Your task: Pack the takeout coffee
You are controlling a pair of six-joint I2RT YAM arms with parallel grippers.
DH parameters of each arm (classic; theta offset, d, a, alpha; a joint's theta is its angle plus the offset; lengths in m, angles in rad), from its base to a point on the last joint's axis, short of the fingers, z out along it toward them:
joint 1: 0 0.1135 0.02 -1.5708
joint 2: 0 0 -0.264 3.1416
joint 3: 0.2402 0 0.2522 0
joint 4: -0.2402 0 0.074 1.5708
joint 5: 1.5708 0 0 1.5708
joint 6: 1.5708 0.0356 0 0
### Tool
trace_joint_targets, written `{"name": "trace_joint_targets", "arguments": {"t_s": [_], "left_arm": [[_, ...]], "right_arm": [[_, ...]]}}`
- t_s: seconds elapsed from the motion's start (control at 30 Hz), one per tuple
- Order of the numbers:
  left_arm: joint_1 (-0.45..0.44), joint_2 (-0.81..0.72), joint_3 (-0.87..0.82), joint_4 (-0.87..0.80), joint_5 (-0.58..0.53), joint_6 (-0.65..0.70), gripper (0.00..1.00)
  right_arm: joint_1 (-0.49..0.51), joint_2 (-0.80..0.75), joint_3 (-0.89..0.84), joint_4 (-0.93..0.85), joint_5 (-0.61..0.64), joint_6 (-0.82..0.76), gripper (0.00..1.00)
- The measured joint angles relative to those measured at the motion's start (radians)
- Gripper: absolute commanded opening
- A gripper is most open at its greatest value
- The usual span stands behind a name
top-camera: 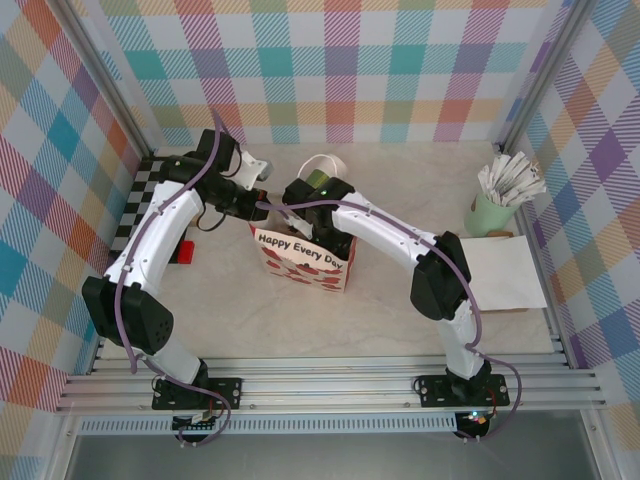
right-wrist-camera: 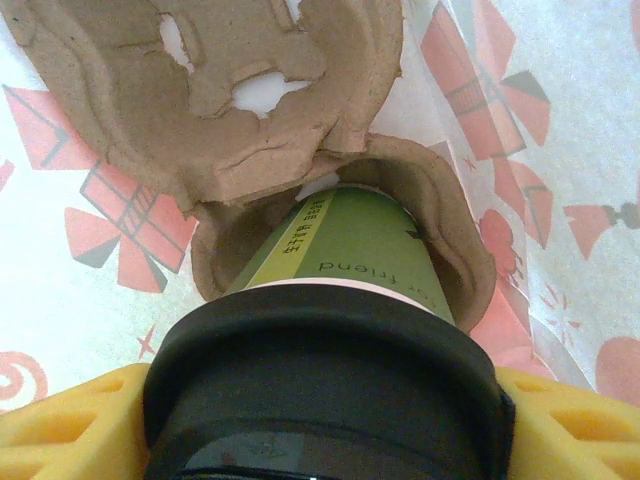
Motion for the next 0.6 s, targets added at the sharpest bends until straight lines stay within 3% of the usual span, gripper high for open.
{"name": "trace_joint_targets", "arguments": {"t_s": [0.6], "left_arm": [[0.0, 0.0, 0.0, 0.0, 0.015, 0.0, 0.0]], "right_arm": [[-0.003, -0.002, 0.015, -0.032, -0.02, 0.0, 0.53]]}}
